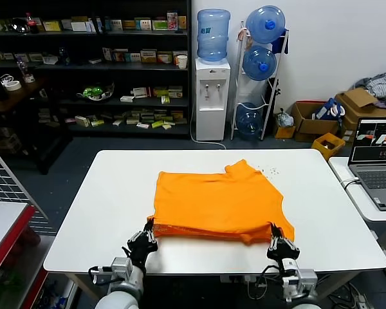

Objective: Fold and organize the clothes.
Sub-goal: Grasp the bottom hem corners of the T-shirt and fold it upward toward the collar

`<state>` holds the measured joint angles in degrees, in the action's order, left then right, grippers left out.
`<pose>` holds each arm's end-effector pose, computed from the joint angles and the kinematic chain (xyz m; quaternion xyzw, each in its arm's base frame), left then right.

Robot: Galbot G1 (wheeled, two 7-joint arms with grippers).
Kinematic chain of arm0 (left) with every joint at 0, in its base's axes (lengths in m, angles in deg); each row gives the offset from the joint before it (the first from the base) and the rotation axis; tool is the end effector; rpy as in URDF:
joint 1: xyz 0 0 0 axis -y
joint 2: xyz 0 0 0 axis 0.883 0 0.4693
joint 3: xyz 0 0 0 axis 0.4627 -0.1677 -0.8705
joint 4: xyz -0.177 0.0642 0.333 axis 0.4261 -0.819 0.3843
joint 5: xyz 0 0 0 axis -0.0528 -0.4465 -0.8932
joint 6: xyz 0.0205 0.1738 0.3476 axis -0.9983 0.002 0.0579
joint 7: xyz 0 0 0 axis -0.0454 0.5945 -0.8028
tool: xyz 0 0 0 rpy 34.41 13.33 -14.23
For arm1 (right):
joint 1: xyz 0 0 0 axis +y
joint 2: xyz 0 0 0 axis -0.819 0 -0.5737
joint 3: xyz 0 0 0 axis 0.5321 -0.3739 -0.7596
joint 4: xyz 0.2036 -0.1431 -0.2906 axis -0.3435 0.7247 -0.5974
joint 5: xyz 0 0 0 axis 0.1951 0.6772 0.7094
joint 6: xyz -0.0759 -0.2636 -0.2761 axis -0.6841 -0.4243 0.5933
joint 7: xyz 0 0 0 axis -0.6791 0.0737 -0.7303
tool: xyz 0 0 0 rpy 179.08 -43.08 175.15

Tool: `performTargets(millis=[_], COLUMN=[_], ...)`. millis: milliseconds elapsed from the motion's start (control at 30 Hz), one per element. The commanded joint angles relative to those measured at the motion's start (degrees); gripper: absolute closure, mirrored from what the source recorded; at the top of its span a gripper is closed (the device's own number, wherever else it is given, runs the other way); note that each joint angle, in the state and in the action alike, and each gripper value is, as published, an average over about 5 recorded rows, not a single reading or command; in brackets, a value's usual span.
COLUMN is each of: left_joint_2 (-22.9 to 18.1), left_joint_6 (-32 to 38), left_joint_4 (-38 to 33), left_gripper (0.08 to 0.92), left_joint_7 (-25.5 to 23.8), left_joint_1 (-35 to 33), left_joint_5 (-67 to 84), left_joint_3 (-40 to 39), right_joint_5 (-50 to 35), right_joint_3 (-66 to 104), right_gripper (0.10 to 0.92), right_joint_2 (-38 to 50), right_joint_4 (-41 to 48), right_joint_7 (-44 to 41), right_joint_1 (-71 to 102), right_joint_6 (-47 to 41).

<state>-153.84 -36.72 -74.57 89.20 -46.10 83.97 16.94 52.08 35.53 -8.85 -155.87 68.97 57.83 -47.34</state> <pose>0.2490 -0.0294 -0.3736 -0.0423 -0.9898 0.0301 0.1330 0.2405 -0.0383 -0.3739 -0.0037 -0.9914 0.0014 0.1307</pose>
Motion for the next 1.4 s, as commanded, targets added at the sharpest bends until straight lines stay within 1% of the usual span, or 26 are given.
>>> performTargets(millis=[33, 400, 533, 633, 700, 800, 900, 1000, 1100, 1200, 1333, 1400], left_joint_2=[0.5, -1.1, -1.7, -1.7, -1.6, -1.2, -0.6, 0.1, 0.2, 0.0, -0.6, -1.1], left_joint_6=[-0.6, -1.2, -1.1, -1.3, -1.3, -1.3, -1.2, -0.8, 0.1, 0.9, 1.2, 1.1], left_joint_4=[7.3, 11.3, 13.7, 14.5, 14.4, 13.0, 9.9, 6.1, 3.3, 2.5, 2.9, 3.7], left_gripper=[0.904, 0.903, 0.877, 0.850, 0.815, 0.732, 0.637, 0.542, 0.446, 0.360, 0.243, 0.206], left_joint_7=[0.3, 0.5, 0.5, 0.4, 0.2, 0.0, -0.3, -0.7, -0.9, -1.3, -1.7, -1.9], left_joint_1=[8.9, 11.3, 12.7, 13.0, 12.8, 11.6, 8.9, 5.1, 1.2, -1.8, -3.2, -2.9], left_joint_5=[1.4, 0.7, -0.4, -0.6, -0.7, -0.7, -0.6, -0.7, -1.0, -1.1, -0.9, -0.6], left_joint_3=[-1.2, -2.7, -2.5, -2.3, -2.1, -1.8, -1.4, -0.6, 0.3, 0.9, 0.7, 0.6], right_joint_5=[-1.2, -2.0, -1.7, -0.8, 0.2, 1.3, 1.8, 1.8, 1.7, -0.3, -3.6, -4.8], right_joint_3=[-1.9, -3.6, -4.1, -4.1, -3.8, -3.0, -2.1, -1.1, 0.2, 1.7, 3.0, 3.4], right_gripper=[0.900, 0.900, 0.900, 0.859, 0.800, 0.714, 0.627, 0.540, 0.454, 0.367, 0.259, 0.223], right_joint_2=[0.2, 0.6, 0.4, 0.4, 0.5, 0.8, 1.4, 2.6, 4.3, 6.1, 7.4, 7.6], right_joint_4=[6.1, 9.7, 11.7, 13.6, 14.8, 16.1, 15.4, 12.9, 9.9, 7.4, 6.2, 6.3], right_joint_7=[0.2, -0.2, -1.4, -3.7, -5.3, -7.4, -9.5, -10.7, -11.0, -11.0, -10.6, -10.3], right_joint_1=[-10.1, -14.6, -16.0, -16.9, -17.3, -17.3, -15.7, -12.4, -7.7, -3.1, 0.2, 0.8], right_joint_6=[-2.8, -4.2, -3.9, -2.8, -1.4, 2.0, 5.5, 7.0, 7.0, 6.1, 4.1, 2.7])
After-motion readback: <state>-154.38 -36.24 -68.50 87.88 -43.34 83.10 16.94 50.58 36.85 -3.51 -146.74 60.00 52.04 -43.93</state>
